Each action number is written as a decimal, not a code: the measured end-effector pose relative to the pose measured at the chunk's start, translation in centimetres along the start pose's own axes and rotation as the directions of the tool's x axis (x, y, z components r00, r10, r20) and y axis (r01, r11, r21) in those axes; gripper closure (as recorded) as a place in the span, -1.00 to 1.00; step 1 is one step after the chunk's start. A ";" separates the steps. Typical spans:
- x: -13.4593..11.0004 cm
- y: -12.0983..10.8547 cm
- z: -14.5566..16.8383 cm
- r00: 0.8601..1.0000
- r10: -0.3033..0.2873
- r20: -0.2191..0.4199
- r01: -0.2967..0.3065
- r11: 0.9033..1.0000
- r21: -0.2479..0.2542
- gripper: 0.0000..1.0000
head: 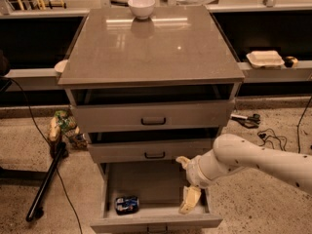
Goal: Pick pepsi can from bottom drawer and place on counter
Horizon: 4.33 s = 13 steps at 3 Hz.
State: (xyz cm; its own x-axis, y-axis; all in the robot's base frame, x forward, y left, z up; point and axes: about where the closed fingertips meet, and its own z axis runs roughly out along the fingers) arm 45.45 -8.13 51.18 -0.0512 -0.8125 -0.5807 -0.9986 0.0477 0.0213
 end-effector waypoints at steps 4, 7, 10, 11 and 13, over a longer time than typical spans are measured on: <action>1.2 -1.9 11.0 0.998 -0.067 0.015 0.067 0.998 -0.010 -1.00; 1.4 -2.8 16.8 0.993 -0.067 0.100 0.073 0.996 -0.054 -1.00; 2.6 -6.7 26.7 0.984 -0.034 0.177 0.048 0.996 -0.074 -1.00; 3.0 -7.6 28.2 0.988 -0.054 0.146 0.060 0.997 -0.040 -1.00; 4.0 -10.3 32.8 0.987 -0.089 0.132 0.092 0.996 -0.013 -1.00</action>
Offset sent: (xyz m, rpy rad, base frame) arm 0.0134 0.0191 -0.0468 -0.0483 -0.0240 -0.0176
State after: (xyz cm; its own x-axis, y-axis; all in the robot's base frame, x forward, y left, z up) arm 55.92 7.21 21.95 0.0401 -0.7296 -0.6827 -0.9992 -0.0351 -0.0212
